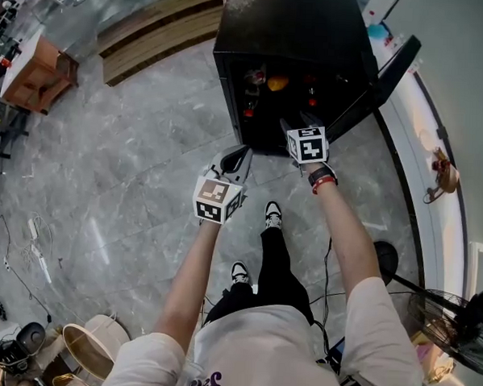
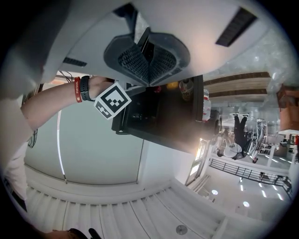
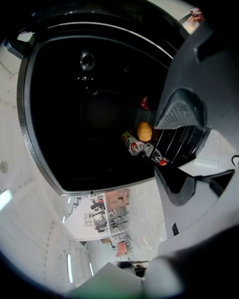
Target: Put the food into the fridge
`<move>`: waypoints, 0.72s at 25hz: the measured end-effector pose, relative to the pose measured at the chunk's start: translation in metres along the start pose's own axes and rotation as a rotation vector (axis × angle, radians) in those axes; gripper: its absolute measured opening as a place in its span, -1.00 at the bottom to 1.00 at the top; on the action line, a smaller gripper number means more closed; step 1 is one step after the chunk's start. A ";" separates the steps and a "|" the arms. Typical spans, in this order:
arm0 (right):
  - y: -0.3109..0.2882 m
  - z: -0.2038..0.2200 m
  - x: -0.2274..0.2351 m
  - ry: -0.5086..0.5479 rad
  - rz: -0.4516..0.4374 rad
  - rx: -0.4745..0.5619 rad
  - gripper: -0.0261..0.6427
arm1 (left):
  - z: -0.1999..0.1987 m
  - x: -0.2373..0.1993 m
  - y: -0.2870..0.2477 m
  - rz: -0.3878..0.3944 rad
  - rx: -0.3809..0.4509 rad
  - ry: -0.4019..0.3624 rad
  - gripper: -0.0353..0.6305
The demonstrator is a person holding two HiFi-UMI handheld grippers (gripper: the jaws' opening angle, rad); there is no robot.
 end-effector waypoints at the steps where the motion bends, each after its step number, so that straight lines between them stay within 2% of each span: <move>1: 0.004 0.000 0.000 0.003 0.001 0.001 -0.15 | 0.000 0.001 0.002 -0.001 0.001 -0.002 -0.84; 18: 0.081 -0.013 0.001 -0.008 0.022 0.014 -0.37 | -0.021 0.025 0.040 -0.022 0.007 -0.044 -0.84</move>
Point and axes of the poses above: the fingertips, and each gripper's own axes: y backward along the fingers, x to its right, z out of its underside, the point moved 6 cm from there along y, backward along the fingers, and after that the axes turned 8 degrees about z, right-handed, at the moved point
